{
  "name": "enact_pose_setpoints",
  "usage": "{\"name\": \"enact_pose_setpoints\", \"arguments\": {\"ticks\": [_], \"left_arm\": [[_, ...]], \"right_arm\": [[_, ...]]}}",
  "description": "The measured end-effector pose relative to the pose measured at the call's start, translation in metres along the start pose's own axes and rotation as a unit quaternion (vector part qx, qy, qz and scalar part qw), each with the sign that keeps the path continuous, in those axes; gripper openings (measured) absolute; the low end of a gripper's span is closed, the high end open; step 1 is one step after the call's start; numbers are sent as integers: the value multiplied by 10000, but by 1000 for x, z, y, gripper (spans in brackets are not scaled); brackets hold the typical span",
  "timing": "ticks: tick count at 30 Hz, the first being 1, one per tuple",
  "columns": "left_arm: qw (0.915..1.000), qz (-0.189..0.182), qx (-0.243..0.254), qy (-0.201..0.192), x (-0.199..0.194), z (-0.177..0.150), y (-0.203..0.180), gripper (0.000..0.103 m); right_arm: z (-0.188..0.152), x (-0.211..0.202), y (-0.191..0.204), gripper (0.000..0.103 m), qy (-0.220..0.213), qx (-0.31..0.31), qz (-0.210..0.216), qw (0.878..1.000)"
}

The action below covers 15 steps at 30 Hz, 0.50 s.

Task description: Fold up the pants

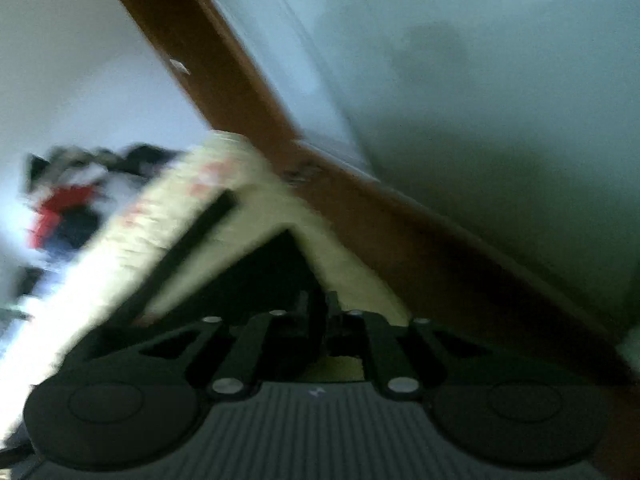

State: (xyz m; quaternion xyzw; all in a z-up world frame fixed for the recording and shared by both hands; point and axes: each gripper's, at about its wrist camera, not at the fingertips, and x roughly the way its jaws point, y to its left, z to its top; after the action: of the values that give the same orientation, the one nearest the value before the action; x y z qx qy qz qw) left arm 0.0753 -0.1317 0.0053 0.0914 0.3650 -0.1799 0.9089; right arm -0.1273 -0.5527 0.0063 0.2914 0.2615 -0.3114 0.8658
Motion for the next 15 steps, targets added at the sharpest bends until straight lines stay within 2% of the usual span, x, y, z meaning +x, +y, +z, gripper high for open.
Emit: {"name": "enact_pose_setpoints", "arguments": {"ticks": [2, 3, 4, 5, 6, 7, 8, 9, 11, 13, 15], "left_arm": [[10000, -64, 29, 5, 2, -1, 0, 75], [10000, -80, 59, -1, 2, -2, -1, 76], [9999, -86, 93, -8, 3, -2, -1, 77], [9999, -97, 121, -16, 4, -3, -2, 78], [9999, -105, 127, -13, 5, -3, -2, 79], [9999, -119, 123, -6, 5, -5, -3, 80], [9998, -157, 112, -14, 4, -8, -4, 80], [9997, -210, 125, -34, 2, -11, -5, 81], [9992, -290, 270, -40, -2, -19, -9, 83], [9986, -236, 464, -104, -6, -25, -13, 83], [9977, -112, 642, -206, -7, -26, -15, 83]], "right_arm": [[7, -12, 7, 21, -625, -223, -964, 9931], [13, -19, 13, 23, -892, -201, -896, 9918], [18, -22, 18, 23, -920, -175, -432, 9947], [24, -19, 27, 26, -756, -178, 256, 9966], [29, -11, 39, 40, -488, -145, 929, 9944], [31, -1, 51, 57, -287, -45, 1362, 9903], [33, 11, 64, 64, -95, 0, 1650, 9862], [34, 24, 79, 68, 157, -45, 1853, 9825], [33, 44, 106, 67, 394, -167, 1991, 9790], [33, 60, 123, 69, 508, -165, 1856, 9812], [32, 79, 123, 70, 764, 278, 1663, 9827]]}}
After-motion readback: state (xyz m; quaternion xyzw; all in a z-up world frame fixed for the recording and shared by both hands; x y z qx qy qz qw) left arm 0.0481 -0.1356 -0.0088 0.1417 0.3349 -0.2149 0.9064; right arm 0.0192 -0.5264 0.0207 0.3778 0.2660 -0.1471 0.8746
